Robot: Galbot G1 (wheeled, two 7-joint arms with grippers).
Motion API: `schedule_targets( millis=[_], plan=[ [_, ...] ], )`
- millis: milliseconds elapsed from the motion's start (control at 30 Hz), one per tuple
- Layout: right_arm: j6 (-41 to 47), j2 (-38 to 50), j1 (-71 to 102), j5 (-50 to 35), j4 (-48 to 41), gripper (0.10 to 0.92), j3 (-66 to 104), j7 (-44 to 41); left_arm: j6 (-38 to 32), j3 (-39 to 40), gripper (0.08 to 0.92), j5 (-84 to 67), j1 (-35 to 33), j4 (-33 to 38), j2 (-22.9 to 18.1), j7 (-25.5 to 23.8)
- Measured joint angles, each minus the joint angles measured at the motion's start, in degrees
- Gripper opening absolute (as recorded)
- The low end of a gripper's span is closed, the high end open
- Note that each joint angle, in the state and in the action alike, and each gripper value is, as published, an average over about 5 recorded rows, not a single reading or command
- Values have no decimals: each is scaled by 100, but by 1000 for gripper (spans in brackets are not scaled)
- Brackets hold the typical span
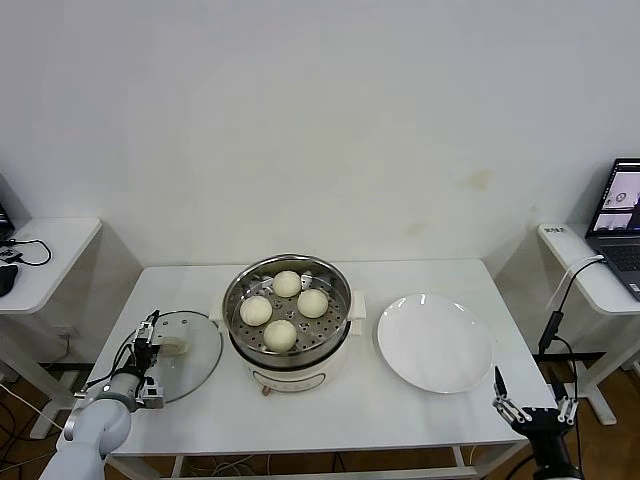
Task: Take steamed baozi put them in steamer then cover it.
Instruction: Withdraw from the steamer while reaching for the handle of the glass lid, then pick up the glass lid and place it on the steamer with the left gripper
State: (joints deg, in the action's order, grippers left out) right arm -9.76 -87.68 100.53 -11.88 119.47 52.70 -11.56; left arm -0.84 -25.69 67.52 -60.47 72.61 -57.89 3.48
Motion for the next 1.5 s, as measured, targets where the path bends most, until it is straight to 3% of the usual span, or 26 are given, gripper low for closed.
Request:
schedule_targets(
  millis=[333, 1067, 1500],
  plan=[
    [-14, 7, 14, 5, -10, 823, -13, -5, -77, 68, 797, -269, 195, -275, -38, 24],
    [3, 57, -65, -15, -105, 823, -115, -32, -314, 80, 185, -586, 350, -663, -81, -129],
    [-7, 47, -97, -14, -148, 823, -127, -38, -238, -123, 158, -690, 35, -365, -212, 108]
  ],
)
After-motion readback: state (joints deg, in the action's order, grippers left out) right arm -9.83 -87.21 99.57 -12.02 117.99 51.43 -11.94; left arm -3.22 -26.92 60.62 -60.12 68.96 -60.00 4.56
